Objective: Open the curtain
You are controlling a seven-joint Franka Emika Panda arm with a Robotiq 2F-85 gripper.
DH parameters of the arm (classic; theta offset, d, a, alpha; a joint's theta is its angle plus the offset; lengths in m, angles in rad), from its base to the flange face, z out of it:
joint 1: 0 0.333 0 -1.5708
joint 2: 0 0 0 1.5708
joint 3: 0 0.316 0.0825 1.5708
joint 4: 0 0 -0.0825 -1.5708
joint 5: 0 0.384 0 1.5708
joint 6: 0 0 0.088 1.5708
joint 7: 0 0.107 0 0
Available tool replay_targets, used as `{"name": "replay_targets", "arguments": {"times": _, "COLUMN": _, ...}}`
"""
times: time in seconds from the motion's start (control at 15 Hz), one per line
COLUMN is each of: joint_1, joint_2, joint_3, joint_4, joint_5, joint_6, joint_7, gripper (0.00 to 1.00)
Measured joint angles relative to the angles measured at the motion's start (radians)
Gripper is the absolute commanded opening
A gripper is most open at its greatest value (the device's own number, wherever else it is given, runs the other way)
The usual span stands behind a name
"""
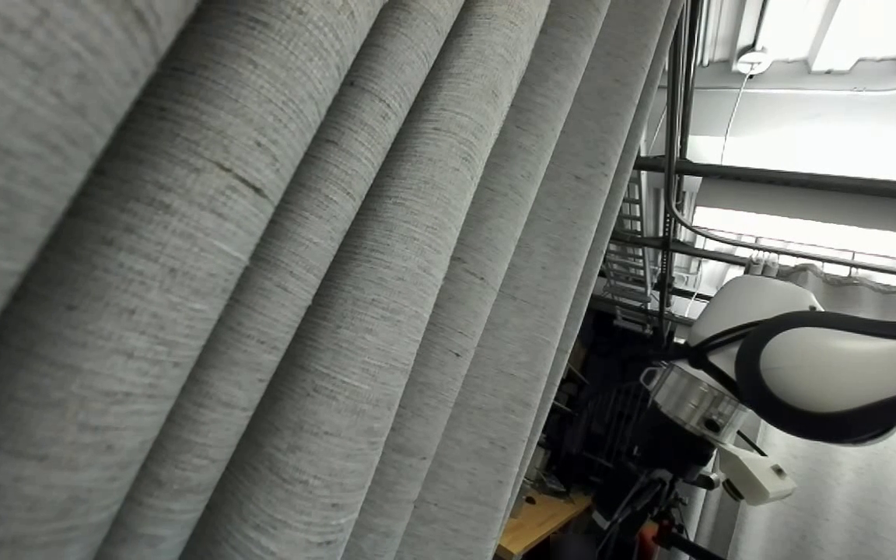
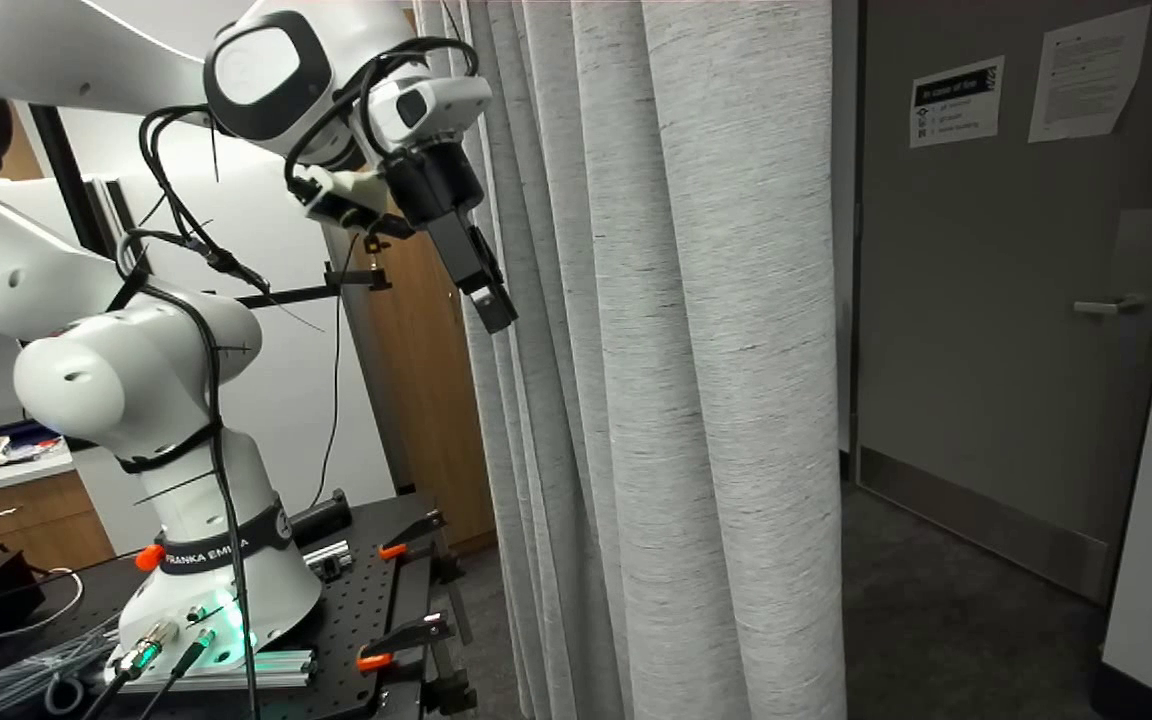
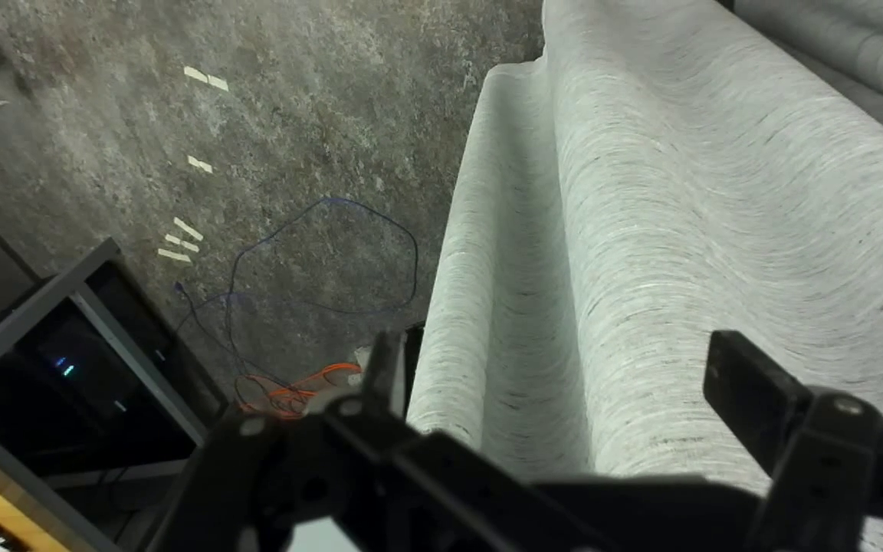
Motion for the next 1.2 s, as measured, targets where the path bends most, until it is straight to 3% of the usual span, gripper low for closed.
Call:
{"name": "replay_targets", "arguments": {"times": 0.53, "joint_1": -0.018, "joint_2": 0.105, "joint_3": -0.101, "joint_4": 0.077, "joint_5": -0.042, "joint_6": 0.020, "joint_7": -0.073, "gripper": 1.00}}
{"name": "replay_targets", "arguments": {"times": 1.2, "joint_1": 0.040, "joint_2": 0.326, "joint_3": -0.177, "joint_4": 0.256, "joint_5": -0.016, "joint_6": 0.354, "joint_7": -0.249, "gripper": 1.00}}
